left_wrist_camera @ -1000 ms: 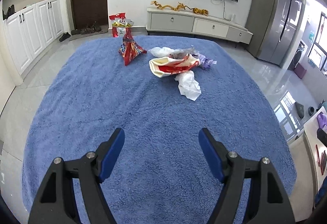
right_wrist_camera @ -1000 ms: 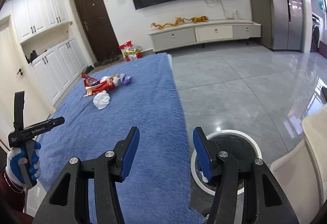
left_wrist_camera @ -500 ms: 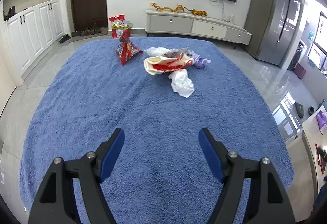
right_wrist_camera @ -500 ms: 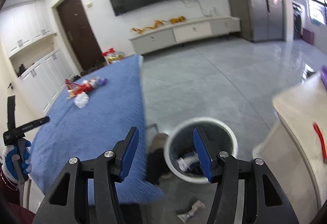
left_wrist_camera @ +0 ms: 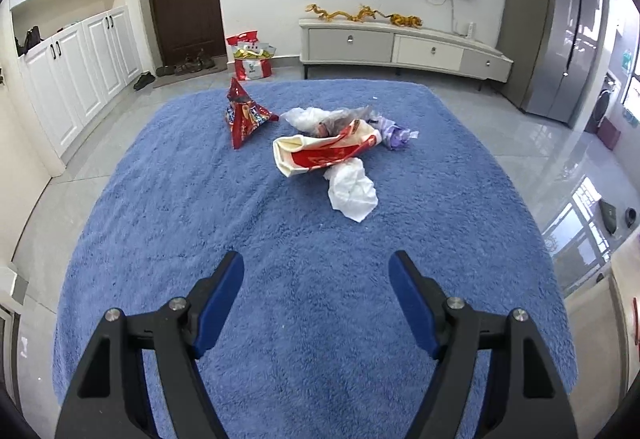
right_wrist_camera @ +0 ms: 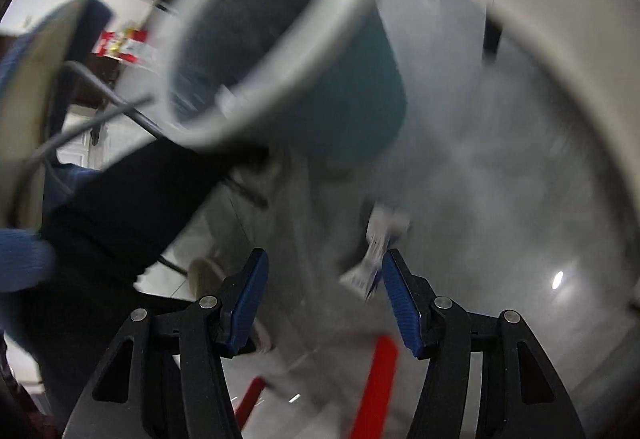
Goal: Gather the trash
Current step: 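Lower the right gripper beside the bin and grasp the white carton, then lift the carton over the bin and open the right gripper, then move both open grippers back to the wrappers on the rug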
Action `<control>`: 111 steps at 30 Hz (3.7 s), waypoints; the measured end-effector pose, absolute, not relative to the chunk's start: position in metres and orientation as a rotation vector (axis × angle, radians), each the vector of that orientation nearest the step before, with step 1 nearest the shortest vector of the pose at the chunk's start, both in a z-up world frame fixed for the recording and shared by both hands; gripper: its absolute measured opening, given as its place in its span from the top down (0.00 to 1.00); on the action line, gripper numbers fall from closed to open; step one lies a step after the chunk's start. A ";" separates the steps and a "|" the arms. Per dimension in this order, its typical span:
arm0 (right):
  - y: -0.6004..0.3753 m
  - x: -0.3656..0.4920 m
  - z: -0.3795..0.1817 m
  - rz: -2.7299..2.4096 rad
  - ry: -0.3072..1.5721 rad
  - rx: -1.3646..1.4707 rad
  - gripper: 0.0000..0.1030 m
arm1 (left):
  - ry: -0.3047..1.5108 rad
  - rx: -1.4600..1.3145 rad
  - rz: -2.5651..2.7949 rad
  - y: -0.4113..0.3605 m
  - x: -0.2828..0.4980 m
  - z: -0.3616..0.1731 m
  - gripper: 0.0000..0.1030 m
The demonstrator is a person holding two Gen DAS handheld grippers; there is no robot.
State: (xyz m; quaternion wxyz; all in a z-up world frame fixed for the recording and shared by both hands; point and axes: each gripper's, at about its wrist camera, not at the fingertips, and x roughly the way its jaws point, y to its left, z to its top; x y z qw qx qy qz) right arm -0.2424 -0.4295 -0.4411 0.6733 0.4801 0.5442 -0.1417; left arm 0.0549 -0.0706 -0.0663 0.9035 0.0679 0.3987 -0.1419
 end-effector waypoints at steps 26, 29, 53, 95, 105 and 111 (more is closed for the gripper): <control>-0.402 -0.199 -0.641 -0.509 1.523 1.270 0.67 | 0.953 0.166 -0.176 -0.084 0.109 -0.117 0.28; -0.403 -0.208 -0.634 -0.504 1.506 1.271 0.67 | 0.941 0.152 -0.182 -0.081 0.108 -0.113 0.28; -0.493 -0.221 -0.234 -0.557 0.812 0.674 0.67 | 0.829 0.065 -0.300 -0.037 0.071 -0.104 0.28; -0.321 -0.028 -0.043 -0.117 0.625 0.260 0.49 | 0.773 -0.079 -0.505 0.038 0.086 -0.052 0.28; -0.294 0.053 -0.068 -0.006 0.704 0.209 0.49 | 0.952 -0.310 -0.558 0.008 0.181 -0.071 0.23; -0.280 0.113 -0.088 0.068 0.743 0.186 0.49 | 1.065 -0.425 -0.537 -0.007 0.230 -0.098 0.23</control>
